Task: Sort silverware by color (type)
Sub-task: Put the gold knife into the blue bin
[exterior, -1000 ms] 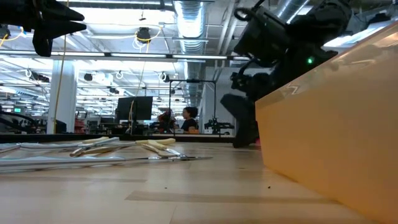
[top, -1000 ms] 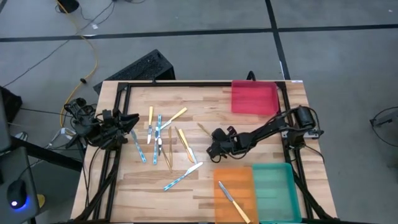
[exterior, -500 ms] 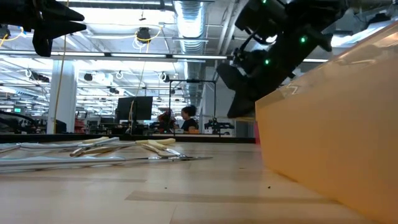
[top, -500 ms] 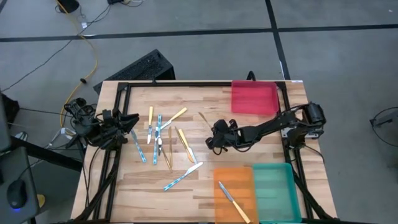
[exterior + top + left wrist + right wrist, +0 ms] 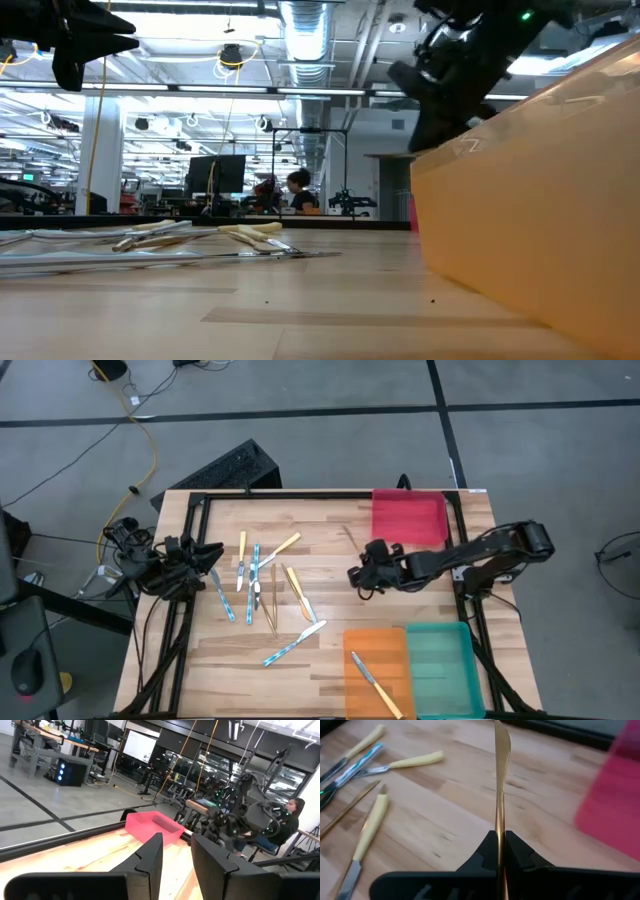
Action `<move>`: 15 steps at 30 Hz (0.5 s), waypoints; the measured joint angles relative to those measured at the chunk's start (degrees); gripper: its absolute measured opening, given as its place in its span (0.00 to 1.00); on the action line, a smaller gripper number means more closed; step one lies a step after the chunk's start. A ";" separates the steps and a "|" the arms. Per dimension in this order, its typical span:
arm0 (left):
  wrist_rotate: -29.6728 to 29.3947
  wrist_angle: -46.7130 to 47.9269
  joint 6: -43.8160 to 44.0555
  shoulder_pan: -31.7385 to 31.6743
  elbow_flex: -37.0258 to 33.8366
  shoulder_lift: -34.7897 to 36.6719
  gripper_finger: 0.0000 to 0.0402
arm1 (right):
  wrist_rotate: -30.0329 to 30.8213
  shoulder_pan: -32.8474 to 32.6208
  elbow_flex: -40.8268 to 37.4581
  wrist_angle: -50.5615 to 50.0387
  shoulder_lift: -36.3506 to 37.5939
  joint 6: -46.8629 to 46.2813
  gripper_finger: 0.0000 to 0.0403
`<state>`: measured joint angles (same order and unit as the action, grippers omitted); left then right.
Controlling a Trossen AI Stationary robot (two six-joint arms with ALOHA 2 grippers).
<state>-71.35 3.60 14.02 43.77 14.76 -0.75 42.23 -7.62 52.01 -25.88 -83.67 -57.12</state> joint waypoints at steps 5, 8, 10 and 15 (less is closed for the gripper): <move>-0.07 0.00 -0.89 0.00 0.00 0.01 0.22 | 1.77 -3.09 0.09 -10.39 4.36 -7.78 0.05; -0.52 0.00 -0.92 0.01 0.00 0.00 0.22 | 2.51 -5.67 0.09 -16.61 6.11 -14.30 0.05; -1.01 0.02 -0.92 0.02 0.00 0.00 0.22 | 2.57 -7.68 0.09 -21.30 6.78 -19.49 0.05; -1.49 0.00 -0.94 0.00 0.00 0.00 0.22 | 2.45 -13.51 0.09 -31.15 6.93 -32.86 0.05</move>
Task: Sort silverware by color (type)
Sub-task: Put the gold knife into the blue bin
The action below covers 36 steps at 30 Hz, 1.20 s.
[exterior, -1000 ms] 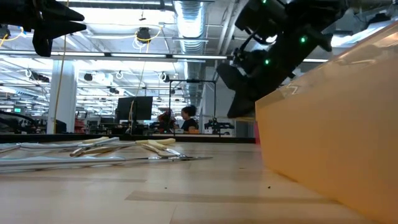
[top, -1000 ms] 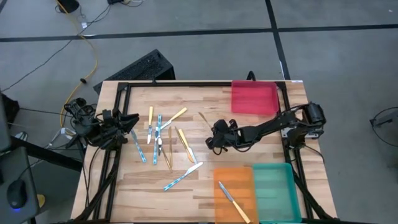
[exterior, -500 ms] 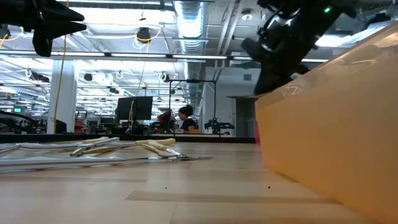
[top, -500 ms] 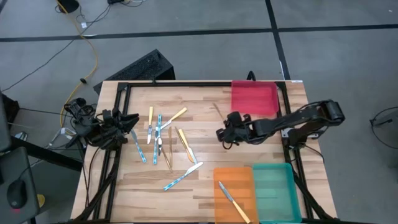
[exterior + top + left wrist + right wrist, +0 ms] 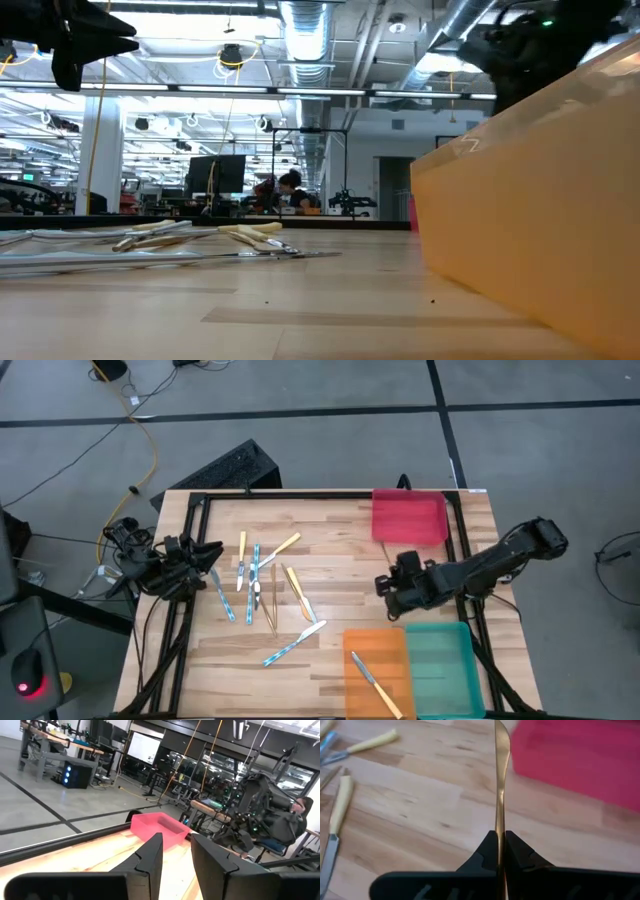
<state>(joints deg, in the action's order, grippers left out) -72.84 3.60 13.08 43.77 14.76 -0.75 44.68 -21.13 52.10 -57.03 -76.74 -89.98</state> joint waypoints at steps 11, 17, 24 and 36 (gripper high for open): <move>-0.02 0.00 0.00 0.00 0.00 0.00 0.22 | -4.60 -14.65 0.00 -11.09 -0.14 -22.62 0.05; -0.02 0.00 0.02 0.00 0.00 0.00 0.22 | -8.42 -21.70 0.68 -13.65 -0.16 -30.66 0.05; -0.07 -0.03 0.07 0.00 0.00 0.00 0.22 | -10.83 -27.20 5.55 -17.98 -0.16 -34.84 0.05; -0.63 -0.03 0.04 0.00 0.00 0.01 0.22 | -21.01 -34.38 15.09 -22.32 -3.55 -38.46 0.05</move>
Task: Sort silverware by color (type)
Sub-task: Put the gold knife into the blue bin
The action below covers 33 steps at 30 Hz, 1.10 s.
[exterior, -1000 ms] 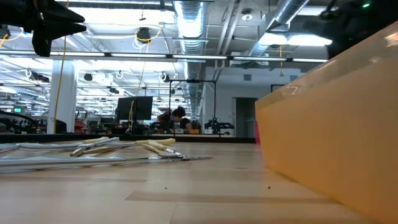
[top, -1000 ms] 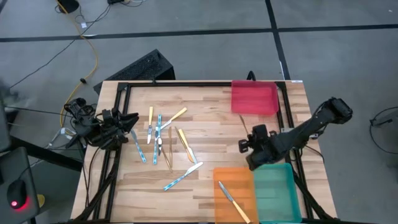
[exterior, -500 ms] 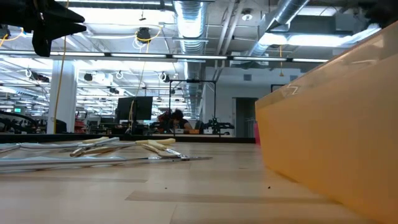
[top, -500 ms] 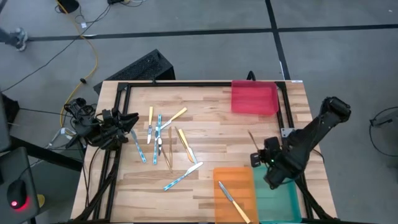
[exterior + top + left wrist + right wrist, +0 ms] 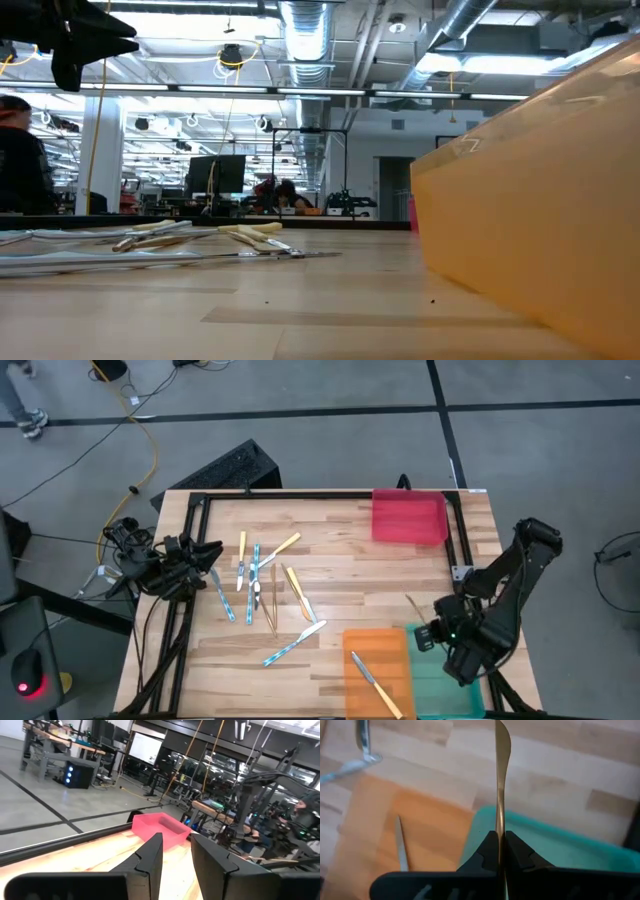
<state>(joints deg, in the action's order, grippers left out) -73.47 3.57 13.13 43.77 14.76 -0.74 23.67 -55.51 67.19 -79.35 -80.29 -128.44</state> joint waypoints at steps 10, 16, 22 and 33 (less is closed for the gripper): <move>-0.94 0.00 0.00 0.02 0.00 -0.01 0.22 | -8.74 -4.70 11.24 -7.11 -8.20 -0.45 0.04; -0.94 0.00 0.00 0.02 0.00 -0.01 0.22 | -10.13 -7.11 16.48 -7.43 -14.59 -0.57 0.04; -0.94 -0.02 0.00 0.00 0.00 -0.01 0.22 | -10.50 -8.02 19.72 -6.76 -22.16 -0.54 0.04; -2.41 -0.02 0.97 0.02 0.00 -0.01 0.22 | -10.24 -9.13 20.21 -5.78 -31.36 -0.20 0.04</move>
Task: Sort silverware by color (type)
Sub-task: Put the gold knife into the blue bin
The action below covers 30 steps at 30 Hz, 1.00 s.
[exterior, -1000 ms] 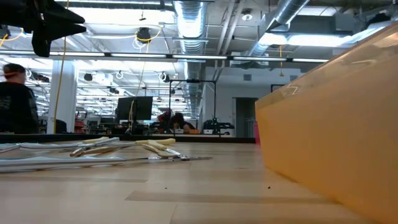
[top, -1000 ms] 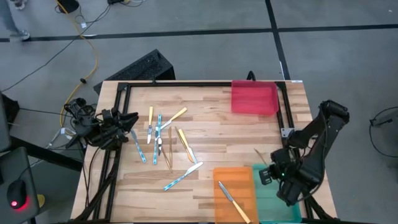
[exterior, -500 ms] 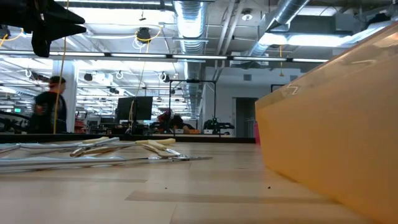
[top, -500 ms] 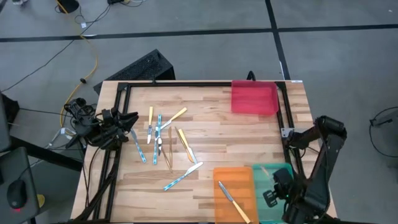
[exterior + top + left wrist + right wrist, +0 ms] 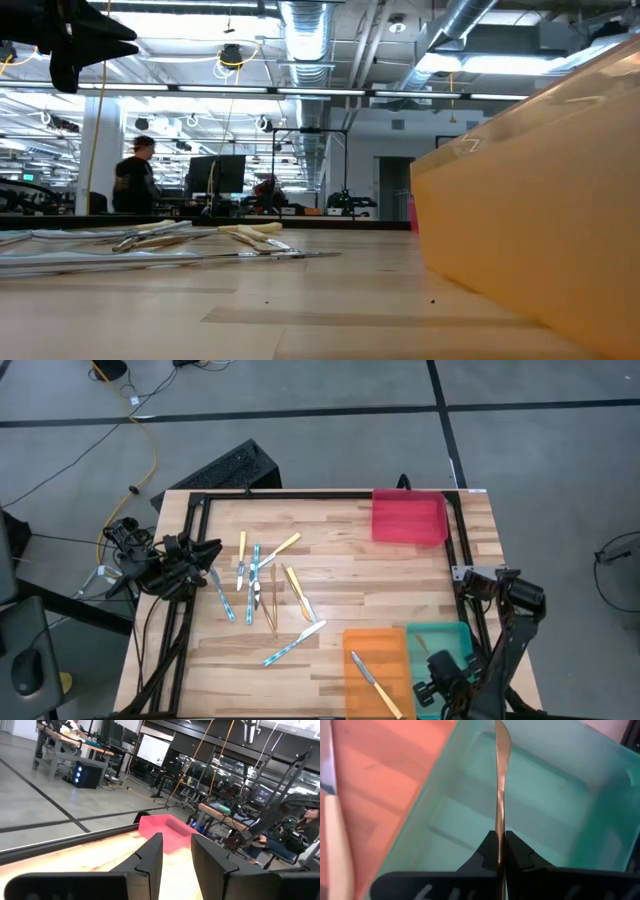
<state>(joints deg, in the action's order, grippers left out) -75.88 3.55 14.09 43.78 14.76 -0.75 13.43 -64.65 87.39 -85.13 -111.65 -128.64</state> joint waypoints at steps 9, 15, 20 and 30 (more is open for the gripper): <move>-0.04 0.01 0.61 0.00 0.00 0.02 0.22 | -0.75 -0.72 -0.02 3.58 -4.04 0.13 0.04; -0.02 0.02 0.61 -0.01 0.00 0.02 0.22 | -1.77 -0.78 -1.58 5.66 -4.99 0.13 0.05; -0.02 0.04 0.61 0.01 -0.02 0.02 0.22 | -1.70 -0.47 -3.81 8.54 -4.97 0.13 0.09; -0.02 0.04 0.58 -0.01 -0.02 0.02 0.22 | -2.03 -0.48 -5.33 12.00 -4.93 1.01 0.09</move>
<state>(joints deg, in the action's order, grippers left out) -75.90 3.60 14.68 43.77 14.74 -0.73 11.40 -65.12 82.06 -73.13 -116.57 -127.63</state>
